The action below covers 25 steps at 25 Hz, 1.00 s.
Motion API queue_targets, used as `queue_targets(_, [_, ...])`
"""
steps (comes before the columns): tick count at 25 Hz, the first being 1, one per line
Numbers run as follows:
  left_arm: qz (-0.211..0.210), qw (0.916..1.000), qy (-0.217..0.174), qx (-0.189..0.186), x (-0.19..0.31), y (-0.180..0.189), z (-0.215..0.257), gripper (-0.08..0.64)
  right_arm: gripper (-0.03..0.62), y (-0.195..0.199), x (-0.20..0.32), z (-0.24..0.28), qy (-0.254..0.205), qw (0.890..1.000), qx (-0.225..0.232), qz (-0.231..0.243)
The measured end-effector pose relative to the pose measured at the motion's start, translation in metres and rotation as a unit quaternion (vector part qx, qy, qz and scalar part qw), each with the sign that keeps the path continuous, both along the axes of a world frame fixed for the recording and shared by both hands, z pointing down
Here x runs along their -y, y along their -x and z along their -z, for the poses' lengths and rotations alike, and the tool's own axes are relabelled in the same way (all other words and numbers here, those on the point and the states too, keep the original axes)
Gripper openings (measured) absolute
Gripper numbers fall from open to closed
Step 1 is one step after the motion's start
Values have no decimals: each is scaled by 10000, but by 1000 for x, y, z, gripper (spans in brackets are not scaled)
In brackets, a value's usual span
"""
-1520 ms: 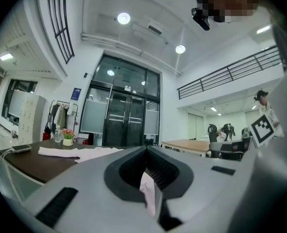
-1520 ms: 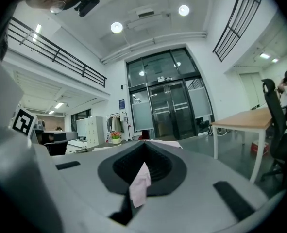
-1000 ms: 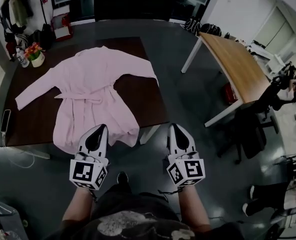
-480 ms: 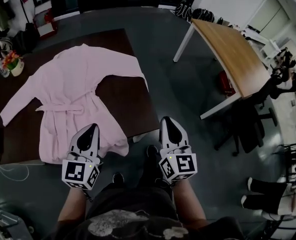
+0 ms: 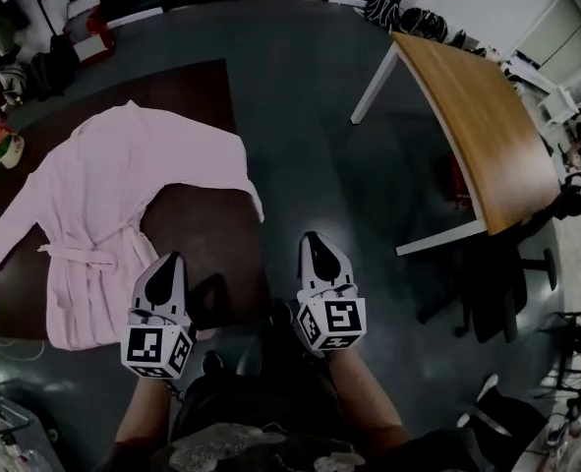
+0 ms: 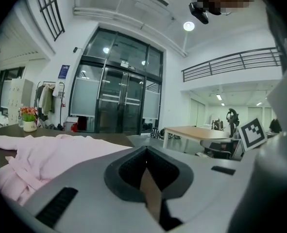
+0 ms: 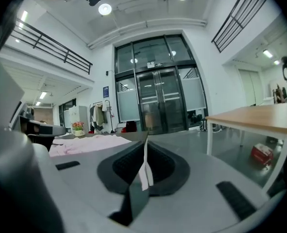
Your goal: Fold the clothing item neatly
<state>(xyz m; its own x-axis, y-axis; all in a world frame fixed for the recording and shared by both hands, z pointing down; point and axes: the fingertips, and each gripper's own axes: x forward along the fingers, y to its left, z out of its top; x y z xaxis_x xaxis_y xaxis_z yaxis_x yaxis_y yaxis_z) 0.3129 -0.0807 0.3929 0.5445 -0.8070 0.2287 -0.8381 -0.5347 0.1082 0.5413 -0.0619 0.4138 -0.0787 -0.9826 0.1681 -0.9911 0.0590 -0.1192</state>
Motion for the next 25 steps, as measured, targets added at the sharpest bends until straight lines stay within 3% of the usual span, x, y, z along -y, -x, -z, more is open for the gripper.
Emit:
queue_targets(6, [475,9968,424,489,38,-52,-48,9,-1,-33,49,-78,583,9966,63,579])
queue_targets(13, [533,9927,821,709,76,-68,-102,9,72,2,84,-161,1024,9853,150,1358])
queue_targets(20, [558,9932,876,532,88,-68,-115,9,100,30,92,-232,1418,9747,193,1714])
queue_targets(25, [615,9916,944,634,89,-61,-125,9,101,50,104,-257,1340,9740,182,1820])
